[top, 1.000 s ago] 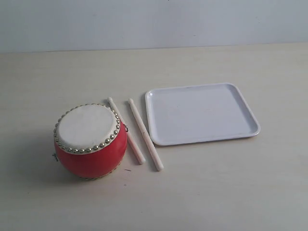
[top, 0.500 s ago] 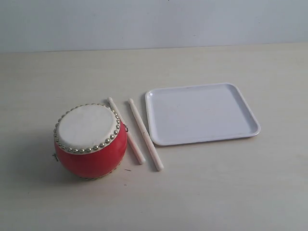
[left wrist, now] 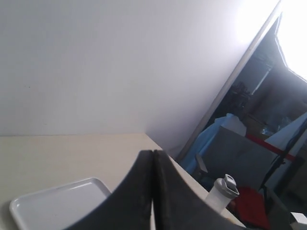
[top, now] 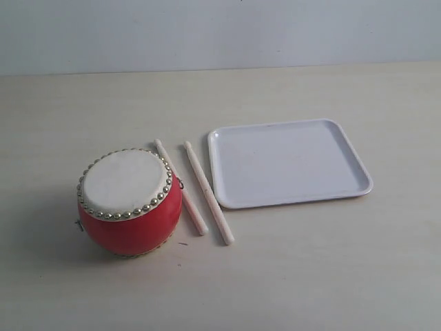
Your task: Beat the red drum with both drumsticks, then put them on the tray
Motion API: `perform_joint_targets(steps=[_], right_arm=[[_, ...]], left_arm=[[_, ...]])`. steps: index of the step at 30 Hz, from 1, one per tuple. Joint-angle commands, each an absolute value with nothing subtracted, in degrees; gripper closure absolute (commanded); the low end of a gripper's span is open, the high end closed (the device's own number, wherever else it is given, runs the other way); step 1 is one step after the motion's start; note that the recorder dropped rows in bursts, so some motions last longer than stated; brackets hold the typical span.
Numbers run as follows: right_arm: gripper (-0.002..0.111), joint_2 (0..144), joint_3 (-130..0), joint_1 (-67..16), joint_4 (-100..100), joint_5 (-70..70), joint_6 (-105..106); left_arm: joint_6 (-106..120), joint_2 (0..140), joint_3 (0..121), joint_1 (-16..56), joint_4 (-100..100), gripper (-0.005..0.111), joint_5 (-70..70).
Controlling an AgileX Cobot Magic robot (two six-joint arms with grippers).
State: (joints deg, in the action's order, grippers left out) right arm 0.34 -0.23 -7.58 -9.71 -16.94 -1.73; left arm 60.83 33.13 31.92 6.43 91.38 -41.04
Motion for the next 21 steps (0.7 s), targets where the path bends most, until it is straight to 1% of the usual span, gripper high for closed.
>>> perform_joint_targets(steps=[1, 8, 14, 21], right_arm=[[0.108, 0.0, 0.0, -7.2, -10.0, -16.6, -1.7], [0.108, 0.0, 0.0, -7.2, -10.0, -16.6, -1.7], [0.108, 0.0, 0.0, -7.2, -10.0, -16.6, -1.7], [0.108, 0.0, 0.0, -7.2, -10.0, -16.6, -1.7]], left_arm=[[61.2, 36.1, 34.1, 6.4, 91.4, 0.107, -44.0], [61.5, 36.7, 34.3, 6.4, 92.7, 0.107, -44.8], [61.5, 36.7, 34.3, 6.4, 91.1, 0.107, -48.9], [62.7, 36.7, 34.3, 6.4, 96.8, 0.107, -50.2]])
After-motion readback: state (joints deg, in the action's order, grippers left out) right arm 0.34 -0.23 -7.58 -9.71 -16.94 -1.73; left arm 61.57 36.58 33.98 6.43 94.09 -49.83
